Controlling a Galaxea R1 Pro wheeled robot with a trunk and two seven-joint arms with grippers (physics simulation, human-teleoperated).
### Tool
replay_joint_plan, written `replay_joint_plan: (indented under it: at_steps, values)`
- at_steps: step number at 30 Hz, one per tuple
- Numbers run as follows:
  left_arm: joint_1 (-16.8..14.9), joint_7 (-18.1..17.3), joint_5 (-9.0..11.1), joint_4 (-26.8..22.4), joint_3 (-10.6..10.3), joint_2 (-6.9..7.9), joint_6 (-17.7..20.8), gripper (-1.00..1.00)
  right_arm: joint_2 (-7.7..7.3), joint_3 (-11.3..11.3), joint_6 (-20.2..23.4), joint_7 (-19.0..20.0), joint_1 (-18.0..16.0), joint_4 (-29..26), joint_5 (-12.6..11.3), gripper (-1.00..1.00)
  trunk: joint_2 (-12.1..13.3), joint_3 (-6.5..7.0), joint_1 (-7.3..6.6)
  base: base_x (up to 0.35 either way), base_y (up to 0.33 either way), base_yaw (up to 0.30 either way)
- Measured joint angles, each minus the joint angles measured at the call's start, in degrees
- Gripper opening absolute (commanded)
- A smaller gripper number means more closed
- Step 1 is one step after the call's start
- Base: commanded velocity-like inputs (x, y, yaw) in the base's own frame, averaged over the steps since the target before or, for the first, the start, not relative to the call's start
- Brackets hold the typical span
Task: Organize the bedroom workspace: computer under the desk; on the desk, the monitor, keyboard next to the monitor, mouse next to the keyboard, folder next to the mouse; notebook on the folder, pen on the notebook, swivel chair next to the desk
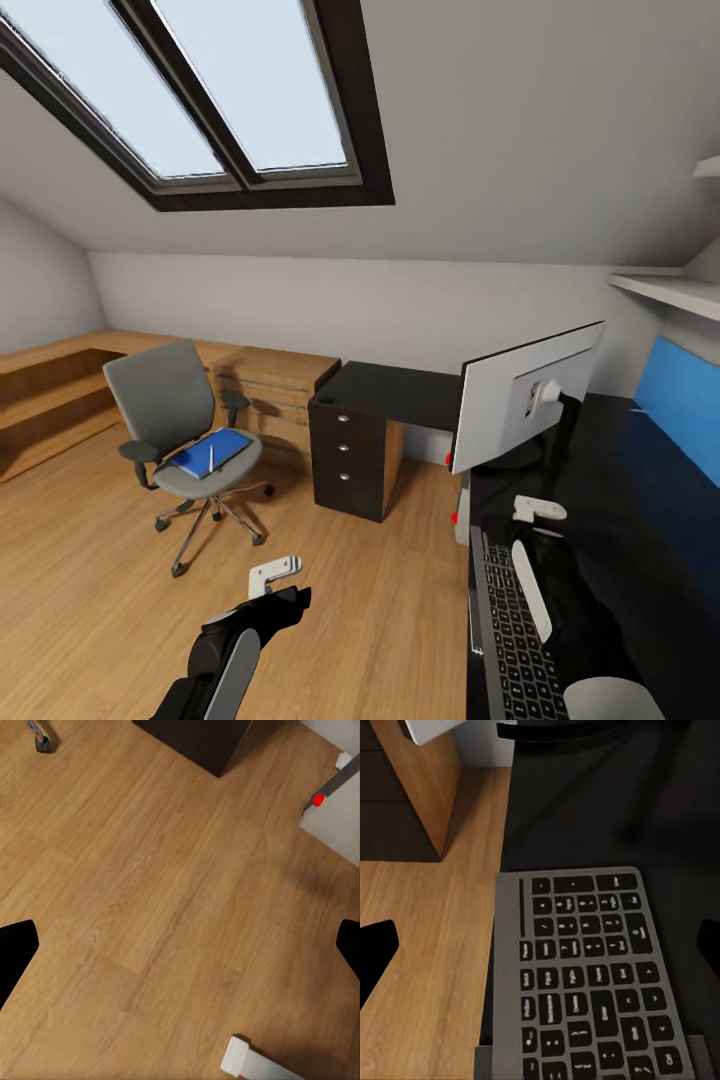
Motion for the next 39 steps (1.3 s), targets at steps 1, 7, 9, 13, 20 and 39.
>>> replay_joint_plan:
  at_steps: [1, 7, 9, 13, 20, 39]
  values:
    - [0.0, 0.0, 0.0, 0.0, 0.0, 0.00, 0.0, 1.00, -0.03, 0.0, 0.0, 0.0, 0.0, 0.2, 0.0, 1.00, 0.0, 0.00, 0.00, 0.000, 0.000, 0.000]
    - [0.0, 0.0, 0.0, 0.0, 0.0, 0.00, 0.0, 1.00, -0.11, 0.2, -0.1, 0.3, 0.0, 1.9, 0.0, 1.00, 0.0, 0.00, 0.00, 0.000, 0.000, 0.000]
    - [0.0, 0.0, 0.1, 0.1, 0.0, 0.00, 0.0, 1.00, -0.12, 0.3, -0.1, 0.6, 0.0, 2.8, 0.0, 1.00, 0.0, 0.00, 0.00, 0.000, 0.000, 0.000]
    - [0.0, 0.1, 0.1, 0.3, 0.0, 0.00, 0.0, 1.00, -0.13, 0.3, -0.3, 0.9, -0.1, 4.7, 0.1, 1.00, 0.0, 0.00, 0.00, 0.000, 0.000, 0.000]
    - [0.0, 0.1, 0.1, 0.4, 0.0, 0.00, 0.0, 1.00, -0.12, 0.8, -0.4, 1.1, -1.2, 7.9, 0.3, 1.00, 0.0, 0.00, 0.00, 0.000, 0.000, 0.000]
    - [0.0, 0.1, 0.0, 0.6, -0.1, -0.07, 0.0, 1.00, -1.53, 4.3, -14.1, 0.5, -20.2, 39.5, 3.2, 1.00, 0.0, 0.00, 0.00, 0.000, 0.000, 0.000]
